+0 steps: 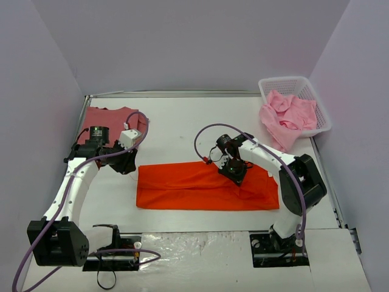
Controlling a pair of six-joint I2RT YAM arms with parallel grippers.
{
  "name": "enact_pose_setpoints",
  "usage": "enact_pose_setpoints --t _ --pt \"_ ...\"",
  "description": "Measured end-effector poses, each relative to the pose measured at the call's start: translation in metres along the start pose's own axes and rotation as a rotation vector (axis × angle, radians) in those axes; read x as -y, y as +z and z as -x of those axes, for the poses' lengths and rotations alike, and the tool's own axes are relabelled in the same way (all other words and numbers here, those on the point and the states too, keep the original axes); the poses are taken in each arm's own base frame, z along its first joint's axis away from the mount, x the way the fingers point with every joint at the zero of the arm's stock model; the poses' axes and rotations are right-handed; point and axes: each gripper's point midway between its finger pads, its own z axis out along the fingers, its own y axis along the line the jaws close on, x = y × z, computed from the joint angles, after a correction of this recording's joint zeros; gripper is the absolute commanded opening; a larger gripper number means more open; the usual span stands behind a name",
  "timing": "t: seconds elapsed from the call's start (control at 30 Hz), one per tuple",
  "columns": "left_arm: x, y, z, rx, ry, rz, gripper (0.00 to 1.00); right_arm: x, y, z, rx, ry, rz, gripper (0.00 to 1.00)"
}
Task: Fold and stack the t-shirts
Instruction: Fold the other side of the tshirt into a rectangle
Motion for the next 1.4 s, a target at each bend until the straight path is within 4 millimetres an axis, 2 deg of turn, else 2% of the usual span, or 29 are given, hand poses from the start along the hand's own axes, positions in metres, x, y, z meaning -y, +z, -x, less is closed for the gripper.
enact_pose_setpoints --t 0.1,0.13,0.2,0.4,0.73,0.97,1.4 --pt "0.0 0.0 0.0 0.0 0.0 0.0 0.32 -0.001 0.0 0.0 0.0 0.0 0.003 0.05" --pt "0.0 0.0 0.0 0.0 0.0 0.0 0.32 -0.001 0.0 0.0 -0.001 -0.001 0.002 0.15" --pt "0.0 0.0 0.0 0.0 0.0 0.0 0.32 -0.001 0.0 0.0 -0.001 -0.002 0.003 0.22" --pt "0.0 0.0 0.0 0.0 0.0 0.0 0.32 -0.001 0.0 0.0 -0.002 -0.003 0.0 0.28" --pt "0.0 0.0 0.0 0.0 0.0 0.0 0.32 -0.004 -0.014 -0.003 0.04 0.014 -0.024 0.29" --pt "0.0 0.0 0.0 0.002 0.001 -0.003 0.32 -0.011 -0.004 -0.02 -0.006 0.027 0.014 0.31" --pt "0.0 0.0 0.0 0.002 0.011 -0.003 0.32 -0.011 0.008 -0.022 -0.037 0.04 0.044 0.3"
